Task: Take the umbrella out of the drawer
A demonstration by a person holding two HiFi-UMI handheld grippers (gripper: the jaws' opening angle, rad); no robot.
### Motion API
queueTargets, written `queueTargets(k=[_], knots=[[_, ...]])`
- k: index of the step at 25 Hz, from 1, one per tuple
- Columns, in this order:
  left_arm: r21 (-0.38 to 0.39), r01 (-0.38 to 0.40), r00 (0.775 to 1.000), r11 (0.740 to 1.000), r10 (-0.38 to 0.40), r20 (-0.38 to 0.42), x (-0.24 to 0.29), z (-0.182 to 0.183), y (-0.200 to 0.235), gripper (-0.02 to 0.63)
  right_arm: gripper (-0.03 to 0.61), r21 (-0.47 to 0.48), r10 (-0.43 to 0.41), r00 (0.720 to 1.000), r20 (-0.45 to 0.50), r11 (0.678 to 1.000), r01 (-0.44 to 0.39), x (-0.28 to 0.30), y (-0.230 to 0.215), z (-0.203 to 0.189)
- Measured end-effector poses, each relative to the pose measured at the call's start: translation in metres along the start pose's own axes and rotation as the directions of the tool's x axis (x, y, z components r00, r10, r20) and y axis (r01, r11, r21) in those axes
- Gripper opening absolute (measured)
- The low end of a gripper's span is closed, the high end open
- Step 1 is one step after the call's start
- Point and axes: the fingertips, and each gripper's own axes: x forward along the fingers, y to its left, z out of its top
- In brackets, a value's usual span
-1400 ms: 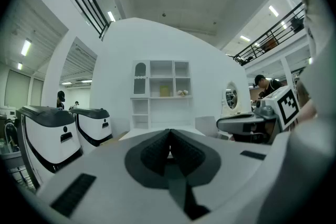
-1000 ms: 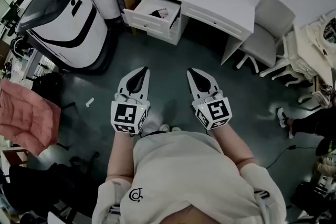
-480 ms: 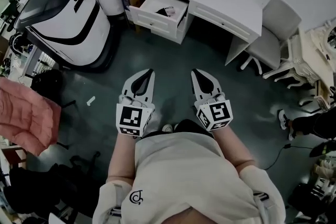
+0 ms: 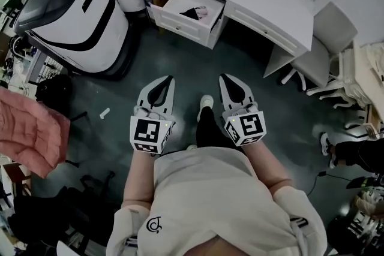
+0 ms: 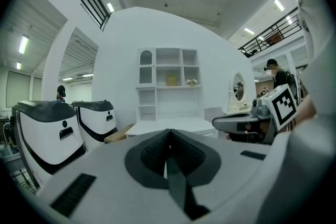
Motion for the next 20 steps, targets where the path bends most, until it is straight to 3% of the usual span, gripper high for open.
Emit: queueTargets(k=[14,20], knots=[[0.037,0.016,0.999,0.999,-0.014,-0.048,0.245,0.030,0.077,0.012,0.006,0.001,0.031,0.998,-0.056,1.000,-0.031,0.193,-0.171,0.004],[0.053,0.047,0.995,0.997,-0.042,-0.090,0.320,0.033,0.105,0.012,0.006,0.003,0.027,0.996,-0.083,1.000,-0.027,0.253,-0.219,0.002]])
